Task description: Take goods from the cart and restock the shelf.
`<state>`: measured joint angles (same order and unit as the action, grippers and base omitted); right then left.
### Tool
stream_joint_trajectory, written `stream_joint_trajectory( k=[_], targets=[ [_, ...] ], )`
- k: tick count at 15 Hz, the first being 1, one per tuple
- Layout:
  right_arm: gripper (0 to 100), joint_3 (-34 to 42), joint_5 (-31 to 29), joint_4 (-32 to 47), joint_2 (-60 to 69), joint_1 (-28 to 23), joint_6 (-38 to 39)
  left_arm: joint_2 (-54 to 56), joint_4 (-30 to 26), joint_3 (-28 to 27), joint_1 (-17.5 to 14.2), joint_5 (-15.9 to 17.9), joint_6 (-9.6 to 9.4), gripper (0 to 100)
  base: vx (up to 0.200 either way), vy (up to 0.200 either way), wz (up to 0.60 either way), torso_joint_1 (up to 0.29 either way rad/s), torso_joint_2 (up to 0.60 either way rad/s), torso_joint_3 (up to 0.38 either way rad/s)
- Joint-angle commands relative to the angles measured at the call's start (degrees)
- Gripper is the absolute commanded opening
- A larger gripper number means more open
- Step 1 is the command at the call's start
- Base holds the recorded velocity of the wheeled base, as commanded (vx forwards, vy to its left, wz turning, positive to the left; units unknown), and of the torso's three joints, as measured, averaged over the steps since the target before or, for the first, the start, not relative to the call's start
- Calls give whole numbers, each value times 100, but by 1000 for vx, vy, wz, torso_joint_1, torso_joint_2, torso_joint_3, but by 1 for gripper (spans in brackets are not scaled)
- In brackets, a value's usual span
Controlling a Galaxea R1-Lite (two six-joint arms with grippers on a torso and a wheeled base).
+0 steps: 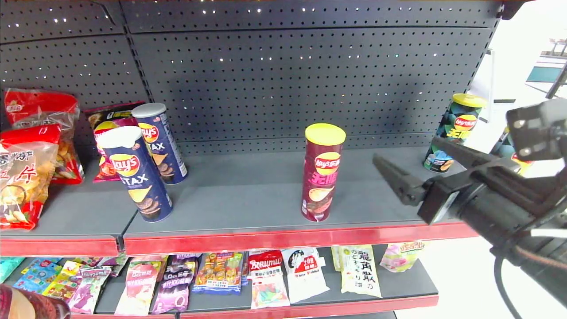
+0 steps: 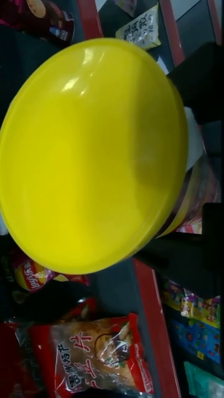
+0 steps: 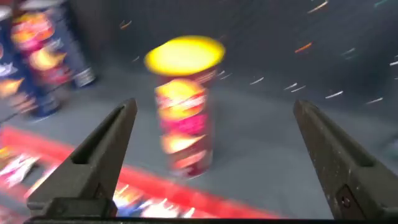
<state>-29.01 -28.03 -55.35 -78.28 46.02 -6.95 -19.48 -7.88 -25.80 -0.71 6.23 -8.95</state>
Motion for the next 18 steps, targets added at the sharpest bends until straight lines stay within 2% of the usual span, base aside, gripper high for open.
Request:
stream_joint_trajectory(
  k=[1,3,5,6,7,10,11,12,15,16,18],
  targets=[
    [100,54,1475,15,585,-2466,-448,-73,14,-13,0,10,-2,0,0,0,0,0,0,0],
    [100,106,2996,200,673,-4426,-457,-135,32,-84,9,19,-10,0,0,0,0,0,0,0],
    [100,106,3972,1078,1332,-5569,-377,-161,32,-92,9,89,-2,0,0,0,0,0,0,0],
    [100,98,4270,1632,1851,-5859,-237,-161,32,-84,9,142,-2,0,0,0,0,0,0,0],
    [100,71,4473,2458,2581,-5982,9,-144,32,-84,9,159,-2,0,0,0,0,0,0,0],
    [100,159,4455,5130,4505,-5991,220,-153,32,-84,9,274,-2,0,0,0,0,0,0,0],
    [100,229,4464,5473,4743,-5991,255,-153,32,-75,9,300,-2,0,0,0,0,0,0,0],
    [100,651,4455,6018,5340,-5991,282,-179,32,-84,9,379,-2,0,0,0,0,0,0,0],
    [100,1117,4429,6088,6307,-5999,159,-249,120,-119,18,476,7,0,0,0,0,0,0,0],
    [100,1108,4288,6088,6333,-6043,141,-346,172,-128,9,537,16,0,0,0,0,0,0,0],
    [100,1038,3629,6088,6246,-6122,150,-539,427,-101,18,775,51,0,0,0,0,0,0,0]
  ],
)
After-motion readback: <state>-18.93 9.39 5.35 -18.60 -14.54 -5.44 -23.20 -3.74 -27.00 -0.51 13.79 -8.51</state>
